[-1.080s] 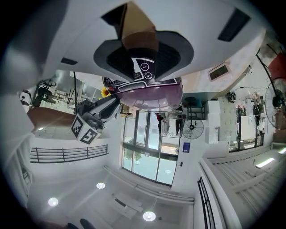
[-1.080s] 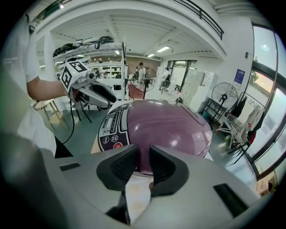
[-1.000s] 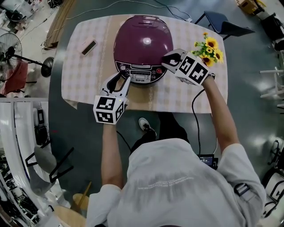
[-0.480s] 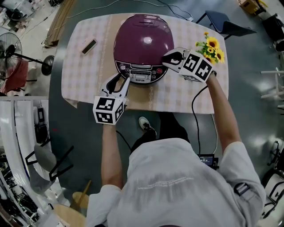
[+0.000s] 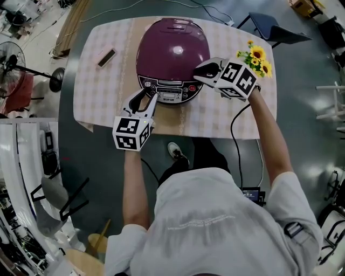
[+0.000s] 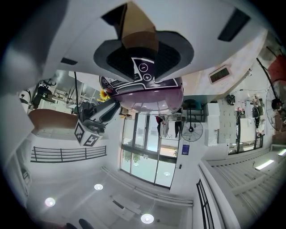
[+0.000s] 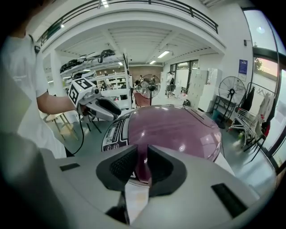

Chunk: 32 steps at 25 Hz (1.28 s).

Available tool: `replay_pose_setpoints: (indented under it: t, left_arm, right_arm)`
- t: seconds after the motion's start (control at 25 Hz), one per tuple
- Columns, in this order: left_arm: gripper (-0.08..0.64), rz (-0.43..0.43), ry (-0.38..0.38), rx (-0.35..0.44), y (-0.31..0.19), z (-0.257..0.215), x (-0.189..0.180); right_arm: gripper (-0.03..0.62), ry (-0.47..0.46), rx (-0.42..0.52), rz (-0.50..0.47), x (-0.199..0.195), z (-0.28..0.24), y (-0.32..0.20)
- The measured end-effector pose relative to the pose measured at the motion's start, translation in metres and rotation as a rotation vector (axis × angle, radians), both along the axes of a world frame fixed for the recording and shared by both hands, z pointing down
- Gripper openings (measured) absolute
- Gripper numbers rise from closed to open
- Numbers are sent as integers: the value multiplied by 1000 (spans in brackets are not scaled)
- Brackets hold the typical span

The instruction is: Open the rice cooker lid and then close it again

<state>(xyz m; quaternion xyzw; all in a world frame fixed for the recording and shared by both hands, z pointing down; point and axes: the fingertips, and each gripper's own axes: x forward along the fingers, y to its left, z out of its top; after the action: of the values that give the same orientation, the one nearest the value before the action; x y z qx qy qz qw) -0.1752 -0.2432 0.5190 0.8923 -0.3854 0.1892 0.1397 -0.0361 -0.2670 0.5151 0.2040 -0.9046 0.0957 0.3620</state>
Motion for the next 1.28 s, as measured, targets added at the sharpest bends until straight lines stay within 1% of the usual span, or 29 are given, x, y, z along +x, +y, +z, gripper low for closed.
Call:
replay_pose_setpoints:
  t: [0.2, 0.32, 0.52, 0.72, 0.96, 1.08, 1.28]
  left_arm:
    - [155, -1, 3, -3, -1, 0, 1]
    - [155, 0, 3, -7, -1, 2, 0]
    - [155, 3, 8, -13, -3, 4, -1]
    - [155, -6, 10, -14, -5, 3, -8]
    - [155, -9, 14, -15, -6, 4, -11]
    - [155, -12, 18, -13, -6, 3, -12]
    - [155, -16, 21, -1, -9, -2, -14]
  right_arm:
    - [81, 7, 25, 5, -14, -4, -6]
    - [71, 56, 33, -7, -18, -4, -7]
    - [71, 137, 31, -19, -20, -1, -8]
    - [69, 129, 24, -5, -22, -2, -7]
    - [63, 181, 44, -11, -25, -3, -3]
    - [63, 178, 30, -10, -25, -2, -2]
    - [55, 182, 48, -2, -24, -1, -3]
